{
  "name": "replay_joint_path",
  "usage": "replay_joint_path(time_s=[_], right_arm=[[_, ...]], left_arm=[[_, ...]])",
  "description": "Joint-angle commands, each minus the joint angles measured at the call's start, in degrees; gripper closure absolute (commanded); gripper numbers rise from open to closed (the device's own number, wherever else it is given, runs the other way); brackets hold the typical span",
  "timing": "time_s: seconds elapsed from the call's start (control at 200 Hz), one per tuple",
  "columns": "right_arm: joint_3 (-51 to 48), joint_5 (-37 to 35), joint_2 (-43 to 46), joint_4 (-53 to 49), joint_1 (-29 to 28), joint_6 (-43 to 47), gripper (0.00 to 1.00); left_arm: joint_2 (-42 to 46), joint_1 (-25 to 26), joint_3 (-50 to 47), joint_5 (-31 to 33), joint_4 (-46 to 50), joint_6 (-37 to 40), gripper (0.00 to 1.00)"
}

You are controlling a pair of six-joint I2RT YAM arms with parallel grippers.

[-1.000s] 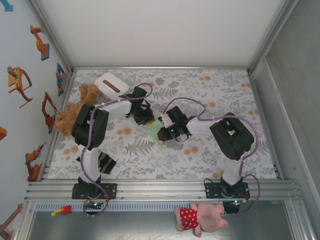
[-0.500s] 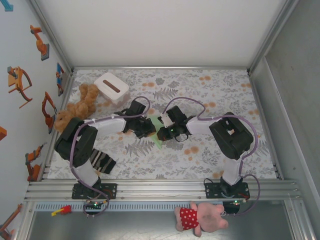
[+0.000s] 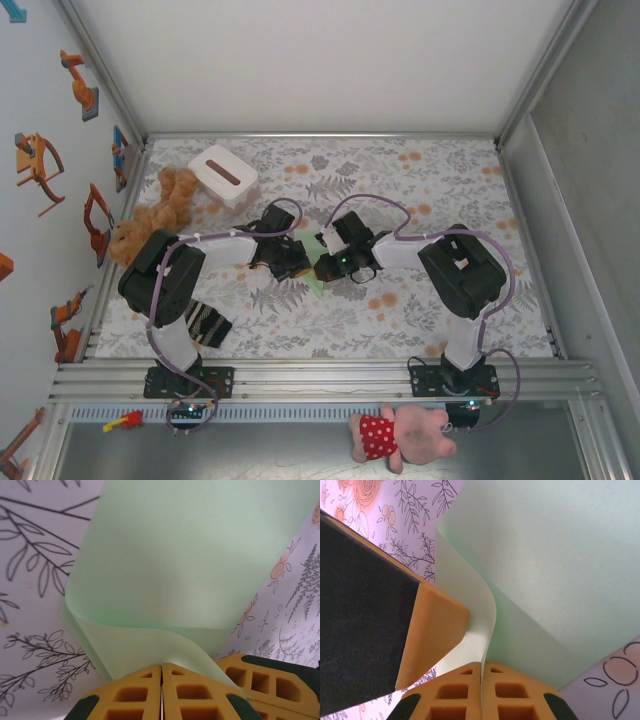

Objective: Fold a paper plane with a square sheet of paper (pick it up from the middle)
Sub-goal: Third fold the triangle at the center of the table.

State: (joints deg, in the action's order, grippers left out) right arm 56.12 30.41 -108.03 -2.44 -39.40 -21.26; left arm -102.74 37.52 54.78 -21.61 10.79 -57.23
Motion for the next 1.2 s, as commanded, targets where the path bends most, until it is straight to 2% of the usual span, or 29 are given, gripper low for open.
replay_joint_path(time_s=[0.0,0.491,0.641,0.861,1.022,1.192], right_arm=[[0.3,-2.9,-2.2,-3.9,0.0,0.0,1.0],[0.3,-3.7,-1.5,-4.2,0.0,-0.7,1.0],[0.3,-4.2,2.0,-4.2,0.4,-2.1,0.94],[-0.8,-6.5,9.1,-4.8,2.3,-5.4,0.75],[-2.1,-6.5,12.8,-4.3,2.8,-7.3,0.73],[-3.6,-3.5,13.8,-1.7,3.3,-10.3,0.76]], left_arm=[[-0.2,0.3,0.1,1.2,2.5,-0.2,0.92],[-1.7,0.0,0.0,2.0,3.7,1.2,0.92],[-1.6,-0.2,-1.6,2.4,2.6,0.9,0.93],[-0.9,-0.2,-3.9,3.5,0.6,-0.4,0.93],[-0.2,-0.1,-5.1,4.9,-3.0,-3.0,0.93],[-0.7,0.1,-4.7,5.2,-8.1,-5.0,0.93]])
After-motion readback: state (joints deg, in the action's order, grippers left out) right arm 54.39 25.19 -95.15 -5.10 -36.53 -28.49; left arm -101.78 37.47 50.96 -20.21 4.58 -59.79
